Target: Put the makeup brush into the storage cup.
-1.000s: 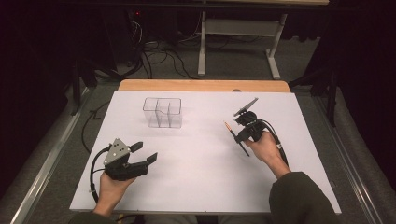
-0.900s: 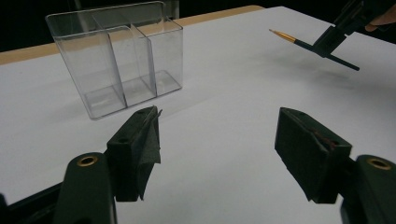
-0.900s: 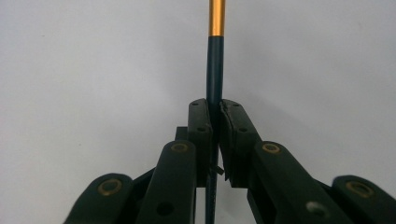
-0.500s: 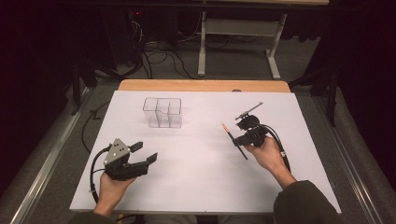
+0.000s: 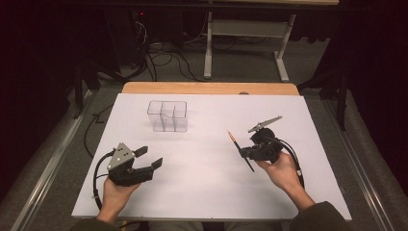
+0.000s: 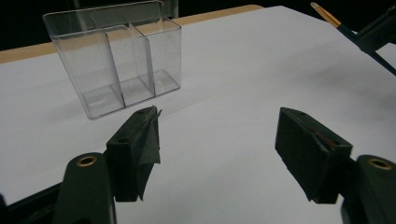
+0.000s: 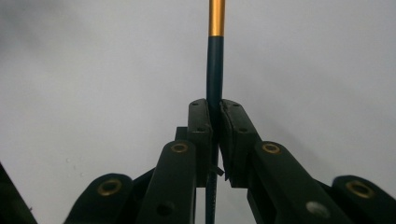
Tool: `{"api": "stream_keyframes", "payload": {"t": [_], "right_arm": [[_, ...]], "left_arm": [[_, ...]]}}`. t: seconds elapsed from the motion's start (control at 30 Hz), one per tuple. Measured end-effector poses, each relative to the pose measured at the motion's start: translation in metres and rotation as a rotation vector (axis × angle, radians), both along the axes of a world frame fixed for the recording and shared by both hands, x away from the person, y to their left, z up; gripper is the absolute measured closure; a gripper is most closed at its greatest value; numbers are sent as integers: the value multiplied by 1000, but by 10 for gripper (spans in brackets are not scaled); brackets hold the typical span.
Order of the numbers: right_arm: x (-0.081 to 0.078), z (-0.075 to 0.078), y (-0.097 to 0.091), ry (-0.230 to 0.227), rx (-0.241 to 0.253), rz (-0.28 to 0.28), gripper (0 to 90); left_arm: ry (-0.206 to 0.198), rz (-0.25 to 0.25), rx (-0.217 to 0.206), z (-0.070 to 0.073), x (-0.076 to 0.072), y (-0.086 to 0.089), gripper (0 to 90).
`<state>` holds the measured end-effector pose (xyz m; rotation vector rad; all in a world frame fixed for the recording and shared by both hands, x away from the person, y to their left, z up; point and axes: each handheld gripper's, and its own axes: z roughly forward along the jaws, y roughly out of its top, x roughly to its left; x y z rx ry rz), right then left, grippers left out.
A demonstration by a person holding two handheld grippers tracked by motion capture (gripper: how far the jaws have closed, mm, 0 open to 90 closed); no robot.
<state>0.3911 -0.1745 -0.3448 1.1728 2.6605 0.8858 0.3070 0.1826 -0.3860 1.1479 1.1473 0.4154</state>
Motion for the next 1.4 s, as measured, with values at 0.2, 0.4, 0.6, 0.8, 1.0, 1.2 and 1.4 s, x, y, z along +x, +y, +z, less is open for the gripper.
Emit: {"api": "stream_keyframes", "payload": {"t": [0.2,0.4,0.6,0.8,1.0,1.2,1.4], "right_arm": [[-17,2,-2,-31,58,34,850],[-34,2,-4,-77,112,71,850],[-47,-1,-2,-98,148,93,850],[-55,-2,1,-117,184,105,850],[-62,-6,4,-144,207,120,850],[-65,-9,7,-158,216,124,850],[-67,-11,13,-166,224,138,850]], "left_arm": [[10,-2,-2,0,0,0,307],[21,-1,-4,1,-1,-1,306],[30,-14,7,2,-2,-4,306],[29,-25,25,2,-4,-9,306],[29,-44,36,2,-6,-14,304],[24,-62,39,3,-8,-17,305],[27,-83,12,7,-11,-21,305]]}}
